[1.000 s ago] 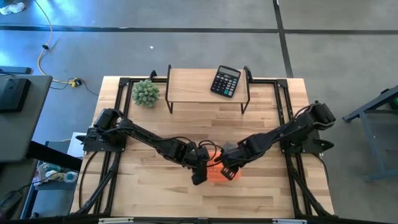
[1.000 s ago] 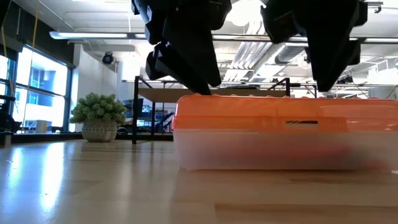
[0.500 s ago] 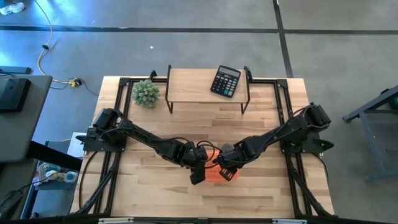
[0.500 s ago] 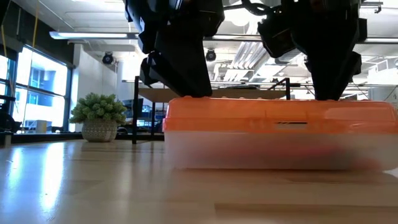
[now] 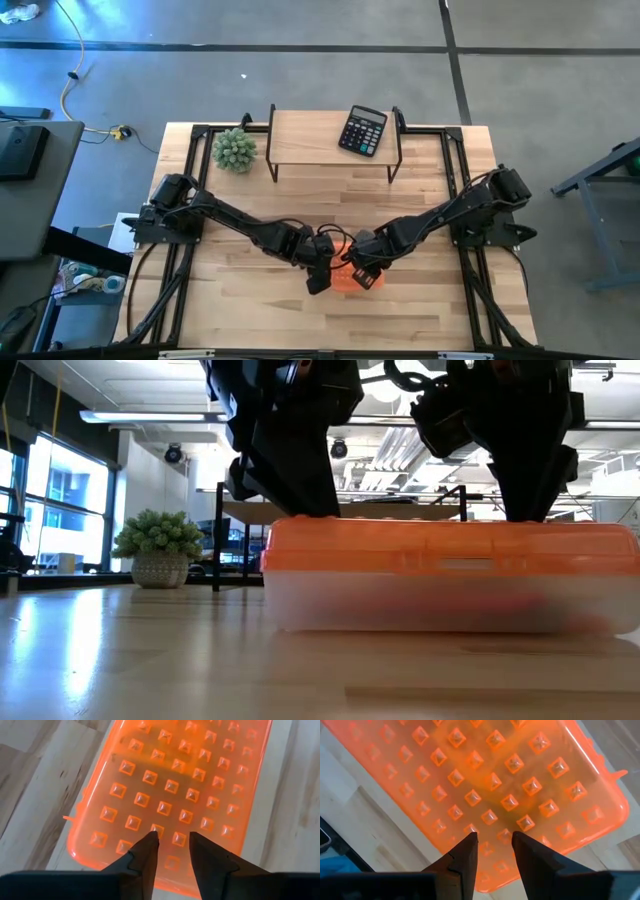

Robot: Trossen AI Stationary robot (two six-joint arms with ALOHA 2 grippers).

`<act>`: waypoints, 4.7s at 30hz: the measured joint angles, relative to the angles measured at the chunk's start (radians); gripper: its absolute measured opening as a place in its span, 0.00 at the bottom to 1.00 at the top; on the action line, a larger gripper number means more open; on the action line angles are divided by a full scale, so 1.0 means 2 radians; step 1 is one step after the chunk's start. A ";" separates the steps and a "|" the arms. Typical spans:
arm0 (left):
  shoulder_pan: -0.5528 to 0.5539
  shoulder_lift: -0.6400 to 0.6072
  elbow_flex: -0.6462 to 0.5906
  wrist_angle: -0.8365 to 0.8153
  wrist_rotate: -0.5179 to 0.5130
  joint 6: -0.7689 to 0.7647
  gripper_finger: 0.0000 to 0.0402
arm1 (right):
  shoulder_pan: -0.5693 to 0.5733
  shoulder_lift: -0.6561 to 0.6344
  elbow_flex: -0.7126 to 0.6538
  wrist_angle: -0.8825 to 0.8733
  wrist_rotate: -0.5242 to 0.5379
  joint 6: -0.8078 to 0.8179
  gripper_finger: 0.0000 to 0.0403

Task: Pack school essentials
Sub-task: Close the orange supply box, then return to Home Position

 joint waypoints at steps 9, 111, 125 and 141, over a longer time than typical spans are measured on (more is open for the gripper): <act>-0.001 -0.002 0.001 0.001 0.003 -0.001 0.19 | -0.002 -0.007 0.007 -0.003 0.004 -0.003 0.30; 0.116 -0.818 -0.532 0.246 -0.064 0.128 0.18 | -0.212 -0.703 -0.449 0.378 0.130 -0.332 0.30; 0.117 -0.967 -0.633 0.234 -0.095 0.139 0.18 | -0.233 -0.806 -0.591 0.508 0.097 -0.283 0.30; 0.117 -0.964 -0.633 0.134 0.006 0.129 0.01 | -0.232 -0.839 -0.591 0.456 0.049 -0.330 0.30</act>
